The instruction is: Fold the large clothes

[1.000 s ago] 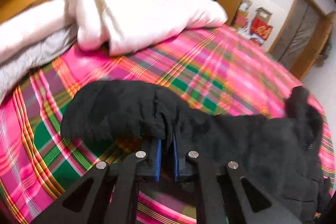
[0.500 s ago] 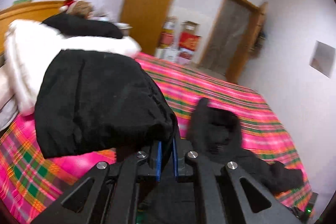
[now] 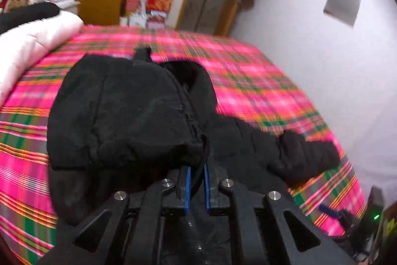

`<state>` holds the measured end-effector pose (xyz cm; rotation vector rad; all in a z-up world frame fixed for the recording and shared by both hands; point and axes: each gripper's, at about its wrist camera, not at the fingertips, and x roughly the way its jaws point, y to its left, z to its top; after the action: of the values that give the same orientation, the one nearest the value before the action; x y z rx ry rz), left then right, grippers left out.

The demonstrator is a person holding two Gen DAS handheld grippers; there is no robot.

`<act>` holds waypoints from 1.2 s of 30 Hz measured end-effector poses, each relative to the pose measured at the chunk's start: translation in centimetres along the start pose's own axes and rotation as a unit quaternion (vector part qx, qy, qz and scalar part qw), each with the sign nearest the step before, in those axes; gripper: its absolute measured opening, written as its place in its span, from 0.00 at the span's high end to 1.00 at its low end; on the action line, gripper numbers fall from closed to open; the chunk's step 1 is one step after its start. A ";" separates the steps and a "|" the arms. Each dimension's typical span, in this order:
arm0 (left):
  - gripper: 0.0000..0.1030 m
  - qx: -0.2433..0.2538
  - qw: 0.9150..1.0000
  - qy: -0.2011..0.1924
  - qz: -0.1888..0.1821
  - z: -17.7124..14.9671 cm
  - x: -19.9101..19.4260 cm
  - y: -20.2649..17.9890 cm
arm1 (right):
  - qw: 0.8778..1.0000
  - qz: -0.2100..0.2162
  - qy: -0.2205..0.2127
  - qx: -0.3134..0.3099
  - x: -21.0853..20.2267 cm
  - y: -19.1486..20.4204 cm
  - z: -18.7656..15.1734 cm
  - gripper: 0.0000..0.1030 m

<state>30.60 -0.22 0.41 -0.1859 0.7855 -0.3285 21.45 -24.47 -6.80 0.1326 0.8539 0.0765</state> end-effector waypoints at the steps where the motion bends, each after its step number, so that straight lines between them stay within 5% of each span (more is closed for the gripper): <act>1: 0.90 0.004 1.000 0.012 -0.002 -0.5 1.0 -0.3 | 1.000 0.001 0.001 0.004 0.3 -0.2 -0.1 0.19; 5: 0.82 0.014 0.999 0.051 -0.015 -2.3 4.5 -1.5 | 1.000 0.007 0.007 0.014 0.8 -0.7 -0.4 0.19; 10: 0.34 0.003 0.994 0.078 -0.078 -3.9 6.2 -2.3 | 1.000 0.010 0.006 0.022 1.1 -1.1 -0.5 0.19; 18: 0.28 0.005 0.991 0.051 -0.122 -3.7 2.7 -3.5 | 1.000 0.006 -0.008 0.022 0.2 -1.1 -0.1 0.19; 21: 0.28 -0.009 0.995 0.023 -0.098 -3.4 0.3 -1.2 | 1.000 0.010 -0.015 0.015 -0.2 -0.3 0.5 0.19; 25: 0.28 -0.053 0.999 -0.009 -0.003 -3.0 -1.4 5.1 | 1.000 0.009 -0.020 -0.008 0.3 1.5 1.8 0.19; 29: 0.37 -0.100 0.991 0.005 0.091 -3.5 -0.4 10.9 | 1.000 0.022 0.012 -0.006 4.0 3.1 3.9 0.20; 36: 0.48 -0.139 0.981 0.082 0.112 -5.2 3.9 14.5 | 0.996 -0.013 0.081 -0.017 13.7 3.6 5.8 0.38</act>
<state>32.62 11.73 -9.91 -0.3336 1.0056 -0.0194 34.75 -19.73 -12.75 0.0843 1.0156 0.0789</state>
